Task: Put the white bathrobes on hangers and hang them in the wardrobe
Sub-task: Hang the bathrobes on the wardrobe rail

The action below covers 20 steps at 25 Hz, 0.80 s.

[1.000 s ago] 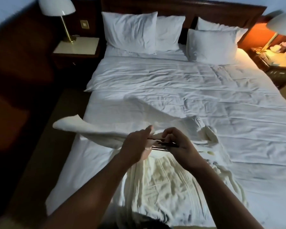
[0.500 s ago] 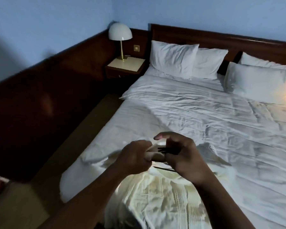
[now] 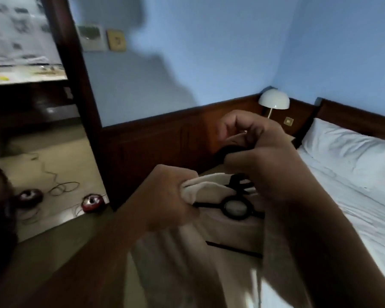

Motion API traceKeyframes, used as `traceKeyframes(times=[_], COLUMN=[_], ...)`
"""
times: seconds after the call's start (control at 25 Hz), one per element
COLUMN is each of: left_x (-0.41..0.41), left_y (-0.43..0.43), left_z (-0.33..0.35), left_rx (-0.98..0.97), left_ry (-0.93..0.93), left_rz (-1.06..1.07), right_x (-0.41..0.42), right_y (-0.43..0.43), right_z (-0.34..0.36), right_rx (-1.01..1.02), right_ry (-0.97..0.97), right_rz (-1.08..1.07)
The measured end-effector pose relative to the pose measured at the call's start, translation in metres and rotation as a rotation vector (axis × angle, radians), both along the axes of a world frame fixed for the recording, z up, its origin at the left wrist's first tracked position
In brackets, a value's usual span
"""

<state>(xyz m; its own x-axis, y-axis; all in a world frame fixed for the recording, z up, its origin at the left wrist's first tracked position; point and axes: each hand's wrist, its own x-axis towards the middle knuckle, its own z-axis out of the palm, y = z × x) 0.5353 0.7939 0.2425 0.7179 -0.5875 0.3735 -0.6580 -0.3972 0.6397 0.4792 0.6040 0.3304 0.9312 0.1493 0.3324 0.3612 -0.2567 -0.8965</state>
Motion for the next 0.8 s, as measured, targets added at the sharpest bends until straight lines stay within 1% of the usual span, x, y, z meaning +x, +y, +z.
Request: traceKeyframes(times=[0.12, 0.2, 0.28, 0.32, 0.48, 0.56, 0.64, 0.72, 0.8], left_x=[-0.028, -0.048, -0.070, -0.080, -0.120, -0.141, -0.164, -0.185, -0.196], left_y=[0.091, 0.159, 0.228, 0.259, 0.359, 0.402, 0.442, 0.477, 0.506], left_z=[0.013, 0.017, 0.020, 0.021, 0.019, 0.017, 0.008, -0.003, -0.010], left_rx=[-0.037, -0.067, -0.080, -0.079, -0.045, -0.022, 0.004, 0.013, -0.001], left_ry=[-0.036, -0.038, -0.044, -0.044, -0.039, -0.044, -0.063, -0.121, -0.163], left_rz=[0.163, 0.279, 0.375, 0.418, 0.536, 0.611, 0.753, 0.918, 1.026], right_x=[0.008, 0.010, 0.008, 0.004, -0.014, -0.023, -0.031, -0.035, -0.036], right_y=[0.083, 0.145, 0.208, 0.235, 0.335, 0.379, 0.419, 0.457, 0.493], right_z=[0.022, 0.032, 0.035, 0.037, 0.036, 0.033, 0.027, 0.023, 0.019], right_rx=[0.181, 0.323, 0.414, 0.412, 0.275, 0.266, 0.260, 0.235, 0.226], right_ry=[0.234, 0.339, 0.412, 0.429, 0.469, 0.496, 0.535, 0.570, 0.590], right_rz=[0.291, 0.468, 0.600, 0.651, 0.797, 0.850, 0.875, 0.917, 0.955])
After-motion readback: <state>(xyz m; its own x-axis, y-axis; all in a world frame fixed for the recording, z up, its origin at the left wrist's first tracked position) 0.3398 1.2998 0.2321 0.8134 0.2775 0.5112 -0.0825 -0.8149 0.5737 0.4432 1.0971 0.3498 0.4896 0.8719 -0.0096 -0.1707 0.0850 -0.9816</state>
